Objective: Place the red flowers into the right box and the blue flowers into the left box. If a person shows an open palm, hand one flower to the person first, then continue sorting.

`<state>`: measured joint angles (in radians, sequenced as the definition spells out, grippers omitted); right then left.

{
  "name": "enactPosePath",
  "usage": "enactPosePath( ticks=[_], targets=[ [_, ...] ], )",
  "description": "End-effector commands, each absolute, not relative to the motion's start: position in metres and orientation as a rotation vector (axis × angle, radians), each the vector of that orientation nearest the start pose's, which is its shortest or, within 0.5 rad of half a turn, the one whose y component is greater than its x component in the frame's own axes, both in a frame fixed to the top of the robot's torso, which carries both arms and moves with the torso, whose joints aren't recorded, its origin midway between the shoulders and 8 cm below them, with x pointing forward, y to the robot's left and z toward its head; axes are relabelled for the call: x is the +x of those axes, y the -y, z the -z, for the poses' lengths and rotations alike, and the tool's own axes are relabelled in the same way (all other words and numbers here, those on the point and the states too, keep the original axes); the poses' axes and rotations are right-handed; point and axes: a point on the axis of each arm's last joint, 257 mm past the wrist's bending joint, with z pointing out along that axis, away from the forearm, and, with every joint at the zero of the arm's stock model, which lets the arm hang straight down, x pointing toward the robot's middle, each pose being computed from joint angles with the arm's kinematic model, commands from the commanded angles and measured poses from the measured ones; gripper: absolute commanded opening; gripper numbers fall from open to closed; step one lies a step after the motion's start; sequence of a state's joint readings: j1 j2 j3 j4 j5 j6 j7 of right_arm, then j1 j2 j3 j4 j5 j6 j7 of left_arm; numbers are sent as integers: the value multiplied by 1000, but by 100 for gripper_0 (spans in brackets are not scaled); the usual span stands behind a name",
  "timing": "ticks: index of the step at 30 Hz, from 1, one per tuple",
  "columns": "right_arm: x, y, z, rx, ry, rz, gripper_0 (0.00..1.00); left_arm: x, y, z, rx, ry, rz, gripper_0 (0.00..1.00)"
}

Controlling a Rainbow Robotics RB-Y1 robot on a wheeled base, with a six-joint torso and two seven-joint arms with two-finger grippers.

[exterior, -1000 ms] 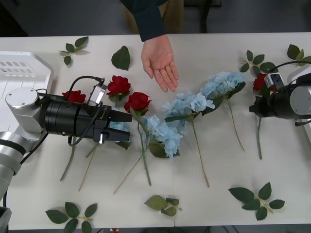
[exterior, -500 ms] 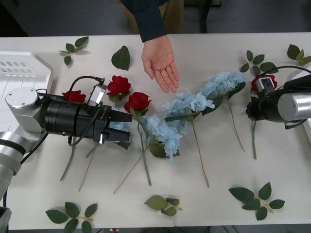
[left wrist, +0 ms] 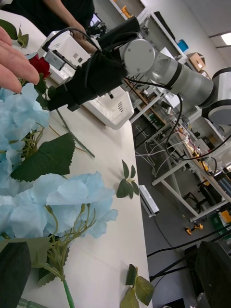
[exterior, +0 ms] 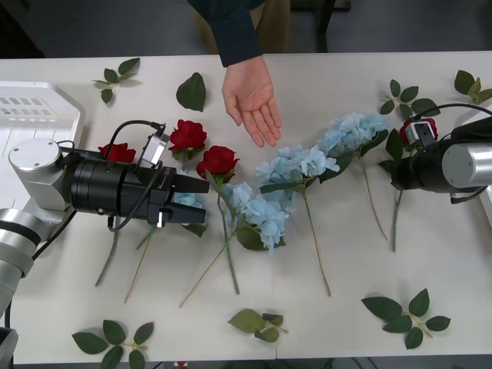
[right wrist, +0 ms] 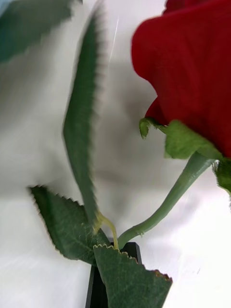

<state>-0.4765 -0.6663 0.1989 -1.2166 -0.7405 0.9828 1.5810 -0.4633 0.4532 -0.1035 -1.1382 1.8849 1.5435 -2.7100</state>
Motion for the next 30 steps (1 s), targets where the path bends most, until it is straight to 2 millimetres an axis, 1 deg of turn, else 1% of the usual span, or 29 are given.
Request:
enactPosePath(
  ticks=[1,2,3,5,6,7,8,10,11,12,14,15,17,18,20,21,22,23,24,26,27,29,30],
  targets=[
    [560,344,246,-155,-2452,-176,0,407,-76,191,1153,-1660,1377,100],
    [552,344,230,-171,-2447,-214,0,406,-76,191,1151,-1661,1378,100],
    [547,346,222,-177,-2446,-233,0,407,-75,191,1151,-1660,1379,100],
    [526,342,189,-201,-2421,-370,0,406,-75,191,1151,-1660,1379,100],
    [517,339,176,-219,-2408,-427,0,406,-75,191,1153,-1659,1378,100],
    [508,333,158,-249,-2379,-493,0,407,-76,191,1151,-1660,1376,100],
    [503,330,150,-270,-2364,-521,0,407,-76,191,1153,-1660,1377,100],
    [489,314,116,-349,-2286,-591,0,406,-75,191,1151,-1660,1379,100],
    [487,309,109,-367,-2267,-601,0,406,-75,192,1150,-1661,1380,100],
    [482,299,94,-406,-2220,-622,0,407,-76,191,1153,-1660,1377,100],
    [471,269,64,-500,-2115,-663,0,407,-76,191,1150,-1662,1376,100],
    [467,261,56,-522,-2085,-673,0,407,-75,192,1149,-1663,1377,100],
    [457,224,22,-609,-1954,-686,0,407,-76,192,1151,-1663,1375,100],
    [456,215,13,-625,-1919,-681,0,407,-76,192,1150,-1664,1376,100],
    [451,182,-14,-661,-1807,-644,0,407,-75,191,1152,-1661,1376,100],
    [451,173,-21,-664,-1779,-632,0,407,-76,193,1150,-1665,1375,100],
    [452,161,-29,-668,-1736,-604,0,407,-76,193,1150,-1665,1375,100],
    [454,148,-33,-676,-1700,-572,0,407,-76,192,1153,-1663,1373,100],
    [455,143,-34,-676,-1685,-561,0,407,-76,192,1150,-1664,1376,100],
    [464,123,-37,-685,-1623,-500,0,407,-76,192,1152,-1664,1374,100],
    [467,119,-37,-687,-1610,-486,0,407,-76,192,1150,-1664,1376,100],
    [481,107,-38,-687,-1558,-432,0,407,-75,192,1149,-1665,1375,100],
    [484,103,-39,-685,-1546,-428,0,407,-76,192,1153,-1663,1373,100]
  ],
)
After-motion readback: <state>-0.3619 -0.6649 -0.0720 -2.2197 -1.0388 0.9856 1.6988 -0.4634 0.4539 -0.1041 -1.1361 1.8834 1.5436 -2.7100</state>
